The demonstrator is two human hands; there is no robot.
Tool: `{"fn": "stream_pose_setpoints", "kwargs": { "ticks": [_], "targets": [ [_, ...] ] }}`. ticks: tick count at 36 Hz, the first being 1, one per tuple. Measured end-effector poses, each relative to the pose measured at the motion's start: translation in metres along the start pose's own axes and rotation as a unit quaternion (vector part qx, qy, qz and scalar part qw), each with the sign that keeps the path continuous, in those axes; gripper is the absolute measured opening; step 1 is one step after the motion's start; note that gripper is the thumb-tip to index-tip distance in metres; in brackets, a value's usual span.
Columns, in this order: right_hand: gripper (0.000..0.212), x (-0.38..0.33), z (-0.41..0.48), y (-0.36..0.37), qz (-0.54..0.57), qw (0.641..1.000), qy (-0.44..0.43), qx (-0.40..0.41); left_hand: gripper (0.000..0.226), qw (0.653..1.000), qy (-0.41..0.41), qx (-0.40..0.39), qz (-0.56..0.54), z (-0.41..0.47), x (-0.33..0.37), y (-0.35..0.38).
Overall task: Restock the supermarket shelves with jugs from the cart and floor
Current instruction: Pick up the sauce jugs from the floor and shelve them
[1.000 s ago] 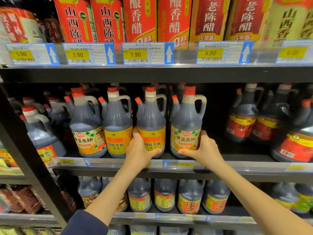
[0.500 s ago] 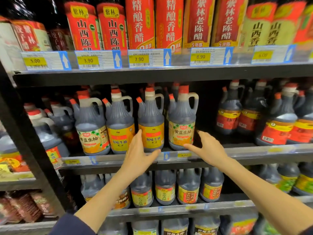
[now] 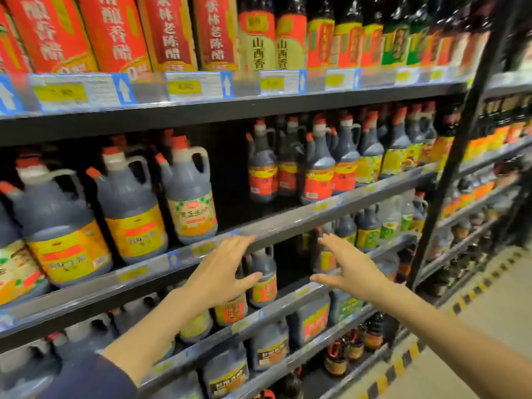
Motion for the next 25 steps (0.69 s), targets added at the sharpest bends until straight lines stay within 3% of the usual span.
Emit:
{"fn": "stream_pose_setpoints", "kwargs": {
  "ticks": [5, 11, 18, 20, 25],
  "targets": [
    [0.080, 0.054, -0.062, -0.001, 0.010, 0.995, 0.094, -0.028, 0.076, 0.992, 0.039, -0.118, 0.003, 0.038, 0.039, 0.040],
    [0.081, 0.101, -0.142, 0.001, 0.005, 0.975, 0.207, -0.085, 0.094, 0.972, 0.070, -0.224, 0.024, 0.061, 0.092, 0.084],
    [0.074, 0.133, -0.233, 0.012, 0.018, 0.948, 0.301, -0.100, 0.086, 0.951, 0.121, -0.285, 0.013, 0.058, 0.149, 0.126],
    [0.079, 0.141, -0.258, 0.021, 0.017, 0.938, 0.327, -0.112, 0.093, 0.945, 0.134, -0.298, 0.019, 0.056, 0.165, 0.137],
    [0.080, 0.150, -0.307, 0.039, 0.037, 0.915, 0.381, -0.126, 0.087, 0.929, 0.160, -0.333, 0.025, 0.054, 0.193, 0.168]
  ]
}}
Point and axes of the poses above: each hand's wrist, its own z-axis towards the middle knuckle, its own y-axis out of the palm, x = y × z, the point moved 1 cm from there along z, towards the middle knuckle, and after that the axes turned 8 degrees about -x, right-handed, at the moved point
